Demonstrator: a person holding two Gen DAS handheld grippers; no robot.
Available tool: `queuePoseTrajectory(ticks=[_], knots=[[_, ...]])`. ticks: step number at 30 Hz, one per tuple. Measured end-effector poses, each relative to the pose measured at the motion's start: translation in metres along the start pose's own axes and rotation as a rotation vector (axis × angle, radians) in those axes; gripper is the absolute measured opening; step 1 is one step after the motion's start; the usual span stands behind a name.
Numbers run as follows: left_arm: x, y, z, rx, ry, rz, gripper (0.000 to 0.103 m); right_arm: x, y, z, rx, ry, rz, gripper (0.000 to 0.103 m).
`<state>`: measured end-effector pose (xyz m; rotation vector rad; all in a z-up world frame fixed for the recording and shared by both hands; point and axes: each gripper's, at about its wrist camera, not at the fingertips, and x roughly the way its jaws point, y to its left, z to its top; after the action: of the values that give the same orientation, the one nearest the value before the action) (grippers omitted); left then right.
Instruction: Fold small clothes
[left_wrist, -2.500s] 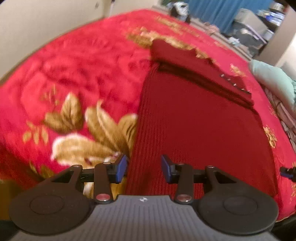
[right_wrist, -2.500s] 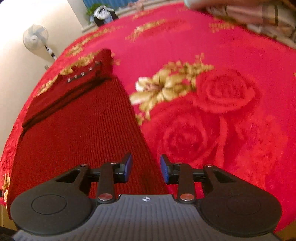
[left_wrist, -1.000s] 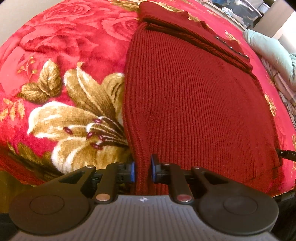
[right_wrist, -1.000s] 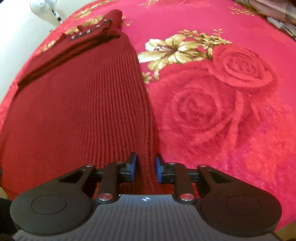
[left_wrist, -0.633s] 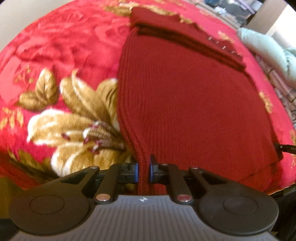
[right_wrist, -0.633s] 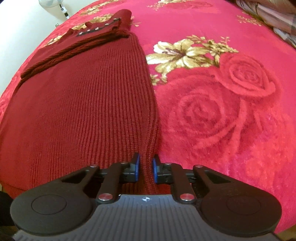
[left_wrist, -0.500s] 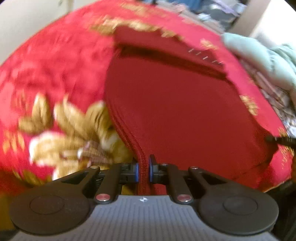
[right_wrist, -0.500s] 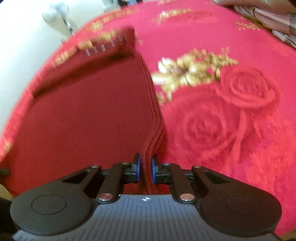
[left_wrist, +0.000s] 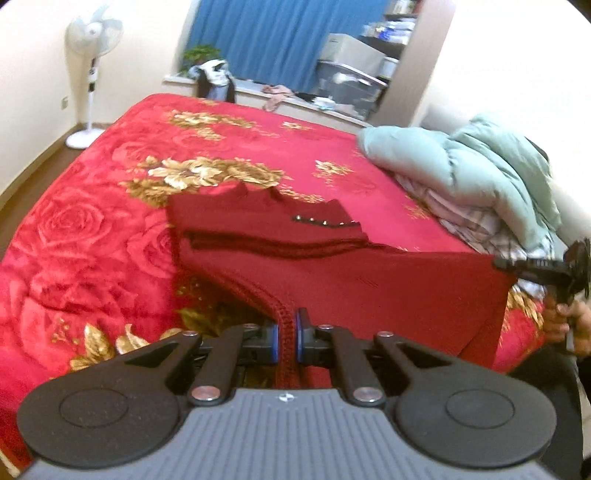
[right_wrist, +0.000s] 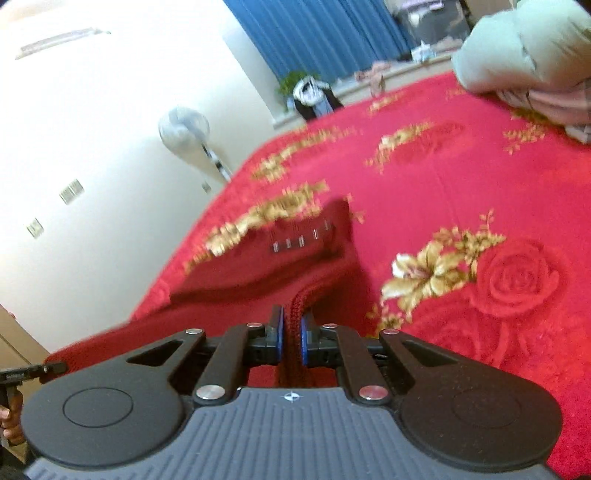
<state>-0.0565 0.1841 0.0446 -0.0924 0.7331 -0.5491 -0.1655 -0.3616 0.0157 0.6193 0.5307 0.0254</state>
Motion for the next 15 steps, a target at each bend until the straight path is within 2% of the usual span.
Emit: queuePoseTrajectory(ticks=[5,8,11,15], knots=[[-0.063,0.004,0.002,-0.048,-0.041,-0.083,0.009,-0.06,0.002,-0.015,0.065,-0.081,0.053,0.008],[-0.071,0.018,0.004,-0.127,-0.059,-0.12,0.009,-0.078,0.006,-0.016,0.075,-0.118,0.07,0.008],[-0.04,0.04,0.013,-0.164,-0.053,-0.096,0.009,-0.052,0.002,-0.002,0.089,-0.088,0.054,0.008],[0.061,0.1,0.042,-0.3,-0.007,-0.076,0.009,0.043,-0.023,0.04,0.138,0.007,0.015,0.007]])
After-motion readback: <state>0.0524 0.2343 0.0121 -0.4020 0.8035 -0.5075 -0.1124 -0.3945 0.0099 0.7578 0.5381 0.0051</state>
